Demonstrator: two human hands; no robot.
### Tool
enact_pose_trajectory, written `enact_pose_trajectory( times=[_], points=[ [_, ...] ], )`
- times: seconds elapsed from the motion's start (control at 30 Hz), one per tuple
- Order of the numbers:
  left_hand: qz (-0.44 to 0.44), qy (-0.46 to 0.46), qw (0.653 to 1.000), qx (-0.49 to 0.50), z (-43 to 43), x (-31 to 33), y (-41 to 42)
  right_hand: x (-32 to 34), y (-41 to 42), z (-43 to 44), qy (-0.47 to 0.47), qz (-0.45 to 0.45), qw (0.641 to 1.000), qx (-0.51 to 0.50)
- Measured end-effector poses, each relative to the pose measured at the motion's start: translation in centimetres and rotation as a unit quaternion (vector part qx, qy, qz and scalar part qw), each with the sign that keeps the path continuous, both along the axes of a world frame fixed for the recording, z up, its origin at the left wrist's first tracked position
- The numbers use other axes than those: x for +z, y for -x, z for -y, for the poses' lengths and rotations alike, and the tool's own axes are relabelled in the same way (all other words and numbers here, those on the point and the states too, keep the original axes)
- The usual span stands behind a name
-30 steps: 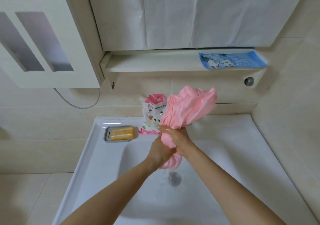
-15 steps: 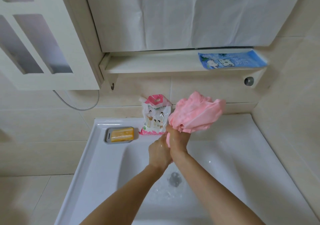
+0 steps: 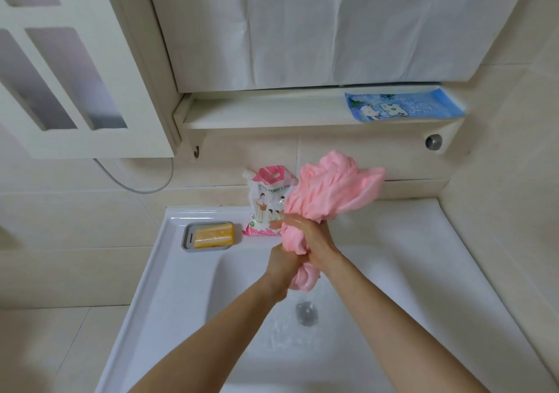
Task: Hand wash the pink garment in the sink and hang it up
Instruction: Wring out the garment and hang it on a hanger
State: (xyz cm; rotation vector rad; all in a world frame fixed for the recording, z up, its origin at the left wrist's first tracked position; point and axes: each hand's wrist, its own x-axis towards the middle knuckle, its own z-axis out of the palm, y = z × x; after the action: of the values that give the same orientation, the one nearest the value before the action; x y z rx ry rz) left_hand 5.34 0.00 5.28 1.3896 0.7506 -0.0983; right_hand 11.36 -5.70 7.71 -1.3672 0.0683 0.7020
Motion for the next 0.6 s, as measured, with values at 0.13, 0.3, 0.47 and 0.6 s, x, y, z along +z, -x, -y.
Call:
enact_pose_trajectory(
  times=[0.13, 0.3, 0.47, 0.6],
  points=[
    [0.010, 0.064, 0.997, 0.050, 0.6, 0.3, -0.2, -0.5, 0.4, -0.3, -0.013, 0.006, 0.998, -0.055],
    [0.029, 0.053, 0.995, 0.084, 1.5, 0.5, -0.3, 0.2, 1.1, -0.1, -0.090, 0.030, 0.990, -0.102],
    [0.004, 0.037, 0.998, 0.054, 1.9, 0.5, -0.5, 0.2, 1.1, -0.1, -0.032, 0.068, 0.993, -0.090],
    [0.011, -0.017, 0.999, 0.025, 2.2, 0.7, -0.3, 0.8, 1.4, 0.0, 0.053, 0.137, 0.988, -0.053]
  ],
)
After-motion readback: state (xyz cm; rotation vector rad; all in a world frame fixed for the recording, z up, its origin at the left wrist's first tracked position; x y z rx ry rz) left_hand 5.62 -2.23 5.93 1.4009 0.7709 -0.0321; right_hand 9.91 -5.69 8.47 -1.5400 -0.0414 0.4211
